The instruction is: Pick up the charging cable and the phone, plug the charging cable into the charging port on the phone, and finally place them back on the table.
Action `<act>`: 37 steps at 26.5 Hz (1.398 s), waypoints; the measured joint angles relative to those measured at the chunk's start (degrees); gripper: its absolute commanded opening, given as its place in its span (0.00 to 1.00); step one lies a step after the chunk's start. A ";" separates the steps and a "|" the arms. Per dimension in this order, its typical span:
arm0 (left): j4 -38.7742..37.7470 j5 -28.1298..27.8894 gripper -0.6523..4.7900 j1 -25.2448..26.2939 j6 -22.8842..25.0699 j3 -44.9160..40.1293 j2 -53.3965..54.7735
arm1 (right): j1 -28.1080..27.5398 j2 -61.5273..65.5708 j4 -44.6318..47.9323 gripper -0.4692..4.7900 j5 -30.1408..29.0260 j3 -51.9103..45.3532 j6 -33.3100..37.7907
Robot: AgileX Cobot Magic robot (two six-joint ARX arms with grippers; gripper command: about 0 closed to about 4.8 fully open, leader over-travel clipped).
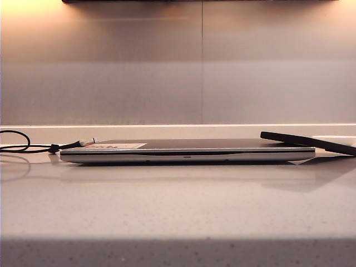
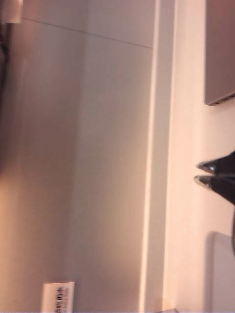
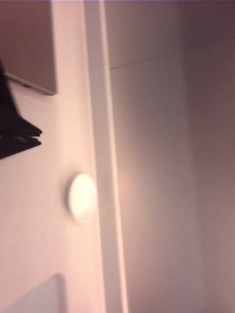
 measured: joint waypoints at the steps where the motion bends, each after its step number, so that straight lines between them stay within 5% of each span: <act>1: 0.37 0.00 0.11 0.00 -0.04 0.74 0.70 | 0.00 1.27 -0.02 0.09 -0.04 1.53 0.00; 8: 2.27 -0.02 0.11 0.00 -0.13 6.69 11.21 | 1.53 13.03 0.44 0.09 -2.32 11.89 0.00; 14: 6.60 -0.04 0.11 -1.68 -0.13 11.13 23.34 | 8.50 21.59 0.07 0.09 -2.97 17.64 -3.54; 16: 9.01 -0.07 0.11 -6.08 0.09 12.94 30.05 | 14.67 23.69 0.24 0.09 -3.02 19.02 -6.75; 26: 11.67 0.17 0.11 -17.81 9.88 14.69 43.87 | 30.29 24.50 -3.74 0.09 -2.73 19.26 -9.27; 37: 6.69 0.13 0.11 -19.26 19.71 14.67 49.57 | 40.85 24.50 -11.87 0.09 -2.56 19.23 -16.11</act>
